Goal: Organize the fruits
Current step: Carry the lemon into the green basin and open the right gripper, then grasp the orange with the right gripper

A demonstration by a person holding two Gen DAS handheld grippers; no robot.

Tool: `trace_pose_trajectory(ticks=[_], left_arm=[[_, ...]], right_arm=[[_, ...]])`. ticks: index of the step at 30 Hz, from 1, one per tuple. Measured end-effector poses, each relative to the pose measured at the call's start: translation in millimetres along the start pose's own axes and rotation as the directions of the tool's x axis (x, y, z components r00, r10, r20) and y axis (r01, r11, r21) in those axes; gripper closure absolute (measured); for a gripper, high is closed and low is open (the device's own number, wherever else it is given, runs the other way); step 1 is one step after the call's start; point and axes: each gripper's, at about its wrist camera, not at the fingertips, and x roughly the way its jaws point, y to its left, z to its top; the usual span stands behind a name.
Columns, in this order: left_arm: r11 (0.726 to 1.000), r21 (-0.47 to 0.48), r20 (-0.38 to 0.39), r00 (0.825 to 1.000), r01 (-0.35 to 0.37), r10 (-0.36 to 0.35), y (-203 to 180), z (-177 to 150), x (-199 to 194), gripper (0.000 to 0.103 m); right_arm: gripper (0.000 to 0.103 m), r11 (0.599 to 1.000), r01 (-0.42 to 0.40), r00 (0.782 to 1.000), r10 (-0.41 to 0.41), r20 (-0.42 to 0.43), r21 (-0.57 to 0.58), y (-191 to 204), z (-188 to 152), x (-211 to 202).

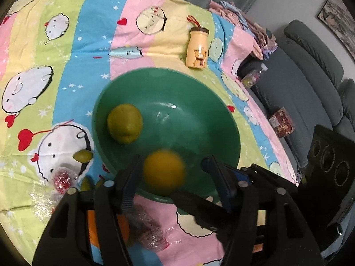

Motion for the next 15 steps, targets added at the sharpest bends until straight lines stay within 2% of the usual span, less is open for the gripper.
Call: trace_pose_trajectory(ticks=[5, 6, 9, 13, 15], left_arm=[[0.999, 0.021, 0.058, 0.997, -0.047, 0.046, 2.7, -0.5, -22.1, 0.029], [0.998, 0.023, 0.072, 0.996, -0.060, 0.059, 4.2, -1.1, -27.3, 0.023], [0.995, 0.022, 0.112, 0.989, -0.100, 0.097, 10.3, -4.7, -44.0, 0.022], [0.984, 0.015, 0.150, 0.974, -0.176, 0.172, 21.0, -14.7, -63.6, 0.018], [0.978, -0.002, 0.165, 0.965, -0.207, 0.205, 28.3, -22.0, -72.4, 0.013]], right_arm=[[0.045, 1.000, 0.004, 0.999, -0.005, 0.034, 0.008, -2.3, 2.0, -12.6], [0.045, 1.000, 0.005, 0.999, -0.006, 0.040, 0.012, -3.1, 2.3, -15.4], [0.042, 1.000, 0.006, 0.998, -0.008, 0.059, 0.023, -5.7, 3.5, -22.9], [0.041, 1.000, -0.004, 0.996, 0.002, 0.084, 0.027, -7.6, 3.5, -32.9], [0.040, 1.000, -0.013, 0.996, 0.011, 0.092, 0.022, -6.7, 2.2, -37.1]])
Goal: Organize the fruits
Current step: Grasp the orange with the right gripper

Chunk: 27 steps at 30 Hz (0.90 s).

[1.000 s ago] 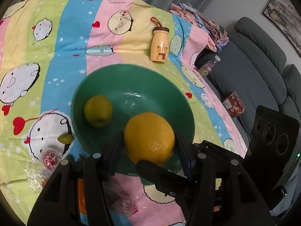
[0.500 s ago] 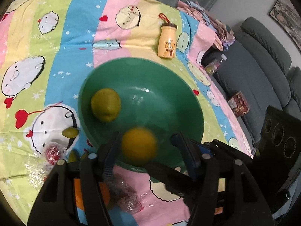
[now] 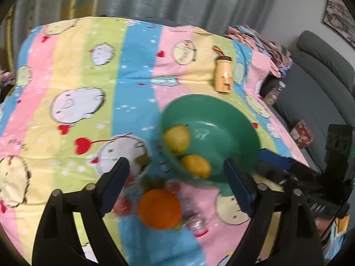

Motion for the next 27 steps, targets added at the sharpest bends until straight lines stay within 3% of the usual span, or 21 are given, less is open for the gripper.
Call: trace_pose_trajectory(ticks=[6, 12, 20, 27], left_arm=[[0.997, -0.035, -0.004, 0.998, -0.069, 0.069, 22.2, -25.6, -15.6, 0.012], [0.994, -0.081, -0.040, 0.997, -0.067, 0.064, 33.4, -53.0, -22.8, 0.012], [0.985, -0.171, -0.089, 0.996, -0.011, -0.004, 44.1, -82.9, -25.4, 0.012], [0.963, -0.256, -0.098, 0.989, 0.079, -0.107, 48.9, -97.5, -22.0, 0.013]], right_arm=[[0.040, 0.999, -0.038, 0.999, 0.038, -0.002, -0.013, 7.4, -10.0, -5.6], [0.040, 0.994, -0.094, 0.995, 0.091, -0.047, -0.064, 26.7, -33.0, -3.5], [0.040, 0.973, -0.123, 0.982, 0.092, -0.163, -0.195, 61.2, -69.4, 9.6], [0.040, 0.955, -0.107, 0.979, 0.052, -0.196, -0.277, 78.6, -79.4, 23.9]])
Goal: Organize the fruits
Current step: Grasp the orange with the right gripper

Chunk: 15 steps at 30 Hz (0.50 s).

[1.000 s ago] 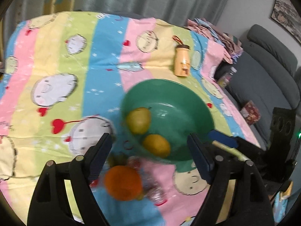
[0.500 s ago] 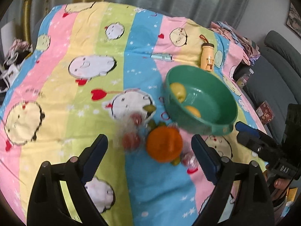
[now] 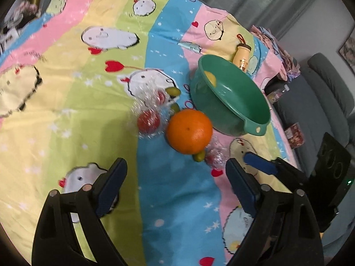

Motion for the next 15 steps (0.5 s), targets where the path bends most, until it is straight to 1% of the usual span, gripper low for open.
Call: trace_pose_trajectory(ticks=[7, 11, 15], left_arm=[[0.994, -0.063, -0.028, 0.995, 0.089, -0.091, -4.1, -2.2, 18.2, 0.013], [0.991, -0.080, -0.030, 0.994, 0.104, -0.107, -4.5, -0.3, 28.8, 0.014], [0.987, -0.104, -0.033, 0.992, 0.120, -0.124, -0.3, 4.8, 41.1, 0.020]], right_arm=[[0.040, 0.993, 0.049, 0.999, -0.051, -0.019, -0.103, 10.8, 8.8, 21.3], [0.040, 0.990, 0.046, 0.999, -0.049, -0.017, -0.133, 10.8, 13.5, 31.5], [0.040, 0.987, 0.043, 0.999, -0.047, -0.023, -0.155, 10.5, 17.8, 41.3]])
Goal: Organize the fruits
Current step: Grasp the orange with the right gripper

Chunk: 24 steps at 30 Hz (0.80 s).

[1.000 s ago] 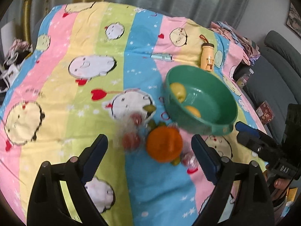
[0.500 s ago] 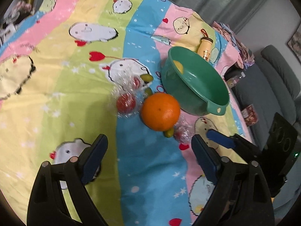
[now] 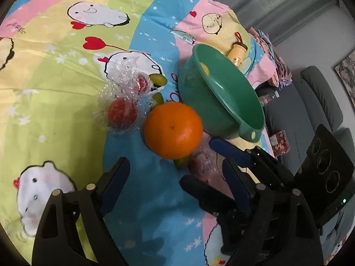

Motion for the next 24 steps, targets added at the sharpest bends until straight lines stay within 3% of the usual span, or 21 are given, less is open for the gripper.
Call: trace_pose_trajectory(ticks=[11, 24], left_arm=[[1.000, -0.012, -0.003, 1.000, 0.000, 0.000, 5.5, 17.0, 24.4, 0.031], [1.000, -0.004, 0.007, 1.000, 0.010, -0.010, 5.2, 23.4, 28.6, 0.037]], right_arm=[[0.040, 0.997, 0.043, 0.999, -0.043, -0.001, -0.060, 2.3, 12.5, 20.4], [0.040, 0.970, 0.199, 0.979, -0.205, -0.023, -0.140, 16.6, 11.3, 35.5]])
